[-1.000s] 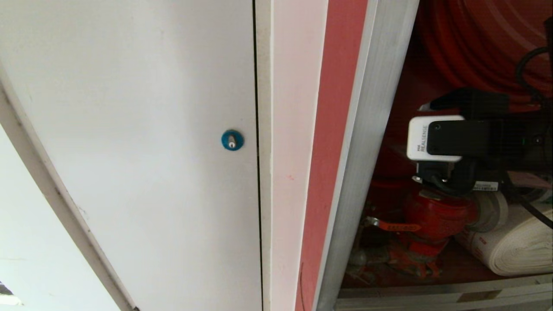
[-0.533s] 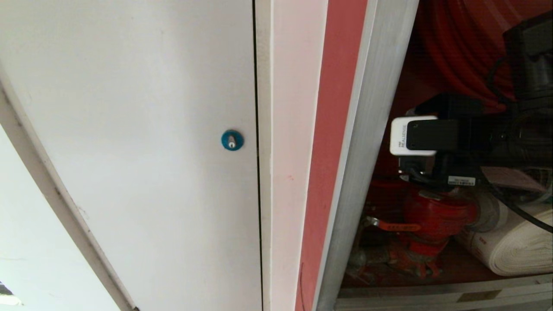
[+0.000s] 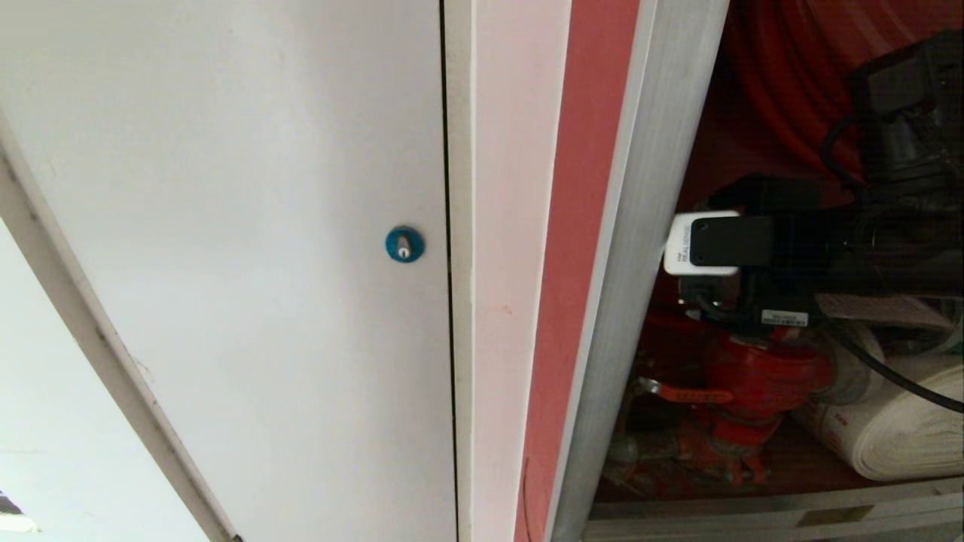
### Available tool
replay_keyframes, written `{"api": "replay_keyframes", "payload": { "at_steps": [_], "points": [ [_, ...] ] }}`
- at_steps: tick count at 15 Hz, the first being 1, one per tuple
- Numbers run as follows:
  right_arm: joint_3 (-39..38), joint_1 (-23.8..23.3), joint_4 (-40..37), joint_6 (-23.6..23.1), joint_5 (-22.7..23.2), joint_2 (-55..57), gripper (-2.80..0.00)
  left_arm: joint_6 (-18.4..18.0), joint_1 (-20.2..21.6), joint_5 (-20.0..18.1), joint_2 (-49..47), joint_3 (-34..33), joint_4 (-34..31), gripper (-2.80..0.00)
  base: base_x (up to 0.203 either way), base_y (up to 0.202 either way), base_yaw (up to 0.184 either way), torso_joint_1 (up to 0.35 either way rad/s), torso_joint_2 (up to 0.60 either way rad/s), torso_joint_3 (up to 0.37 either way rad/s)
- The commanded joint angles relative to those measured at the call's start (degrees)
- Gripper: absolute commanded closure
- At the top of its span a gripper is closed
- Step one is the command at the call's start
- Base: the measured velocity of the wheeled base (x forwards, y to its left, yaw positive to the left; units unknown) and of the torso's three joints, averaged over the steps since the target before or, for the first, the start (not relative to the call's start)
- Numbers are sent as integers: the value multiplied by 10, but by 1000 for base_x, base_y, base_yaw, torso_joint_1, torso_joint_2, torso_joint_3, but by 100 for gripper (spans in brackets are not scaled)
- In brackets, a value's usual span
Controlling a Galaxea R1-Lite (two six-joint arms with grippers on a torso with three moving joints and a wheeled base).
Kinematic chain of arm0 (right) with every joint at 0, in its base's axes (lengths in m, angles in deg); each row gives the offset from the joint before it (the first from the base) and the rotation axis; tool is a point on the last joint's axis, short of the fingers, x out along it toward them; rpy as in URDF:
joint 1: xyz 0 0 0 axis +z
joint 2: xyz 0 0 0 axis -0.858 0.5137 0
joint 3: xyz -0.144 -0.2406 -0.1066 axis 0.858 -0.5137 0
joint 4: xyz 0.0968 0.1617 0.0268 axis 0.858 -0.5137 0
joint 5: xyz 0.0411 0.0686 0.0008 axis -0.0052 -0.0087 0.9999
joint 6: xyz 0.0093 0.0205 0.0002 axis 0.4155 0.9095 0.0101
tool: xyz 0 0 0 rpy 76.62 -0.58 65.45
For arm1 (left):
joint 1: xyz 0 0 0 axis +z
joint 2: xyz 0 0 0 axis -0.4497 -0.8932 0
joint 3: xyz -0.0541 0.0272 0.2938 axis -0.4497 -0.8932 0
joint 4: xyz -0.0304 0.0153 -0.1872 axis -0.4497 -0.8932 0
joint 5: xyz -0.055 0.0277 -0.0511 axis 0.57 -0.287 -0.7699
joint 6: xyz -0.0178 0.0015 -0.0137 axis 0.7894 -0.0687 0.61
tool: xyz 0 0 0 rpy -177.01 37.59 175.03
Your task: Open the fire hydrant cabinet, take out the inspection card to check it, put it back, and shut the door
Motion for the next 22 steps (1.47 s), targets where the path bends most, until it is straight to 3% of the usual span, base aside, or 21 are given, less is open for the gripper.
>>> {"api": "replay_keyframes", "payload": {
  "at_steps": [1, 13, 22],
  "points": [
    [-11, 1, -2, -4, -1, -1, -280, 0, 0, 0, -1, -4, 0, 0, 0, 0, 0, 0, 0, 0],
    [-77, 4, -2, -6, 10, -62, -280, 0, 0, -1, -1, -4, 0, 0, 0, 0, 0, 0, 0, 0],
    [-172, 27, -6, -46, 12, -219, -280, 0, 0, -1, -1, -4, 0, 0, 0, 0, 0, 0, 0, 0]
  ]
}}
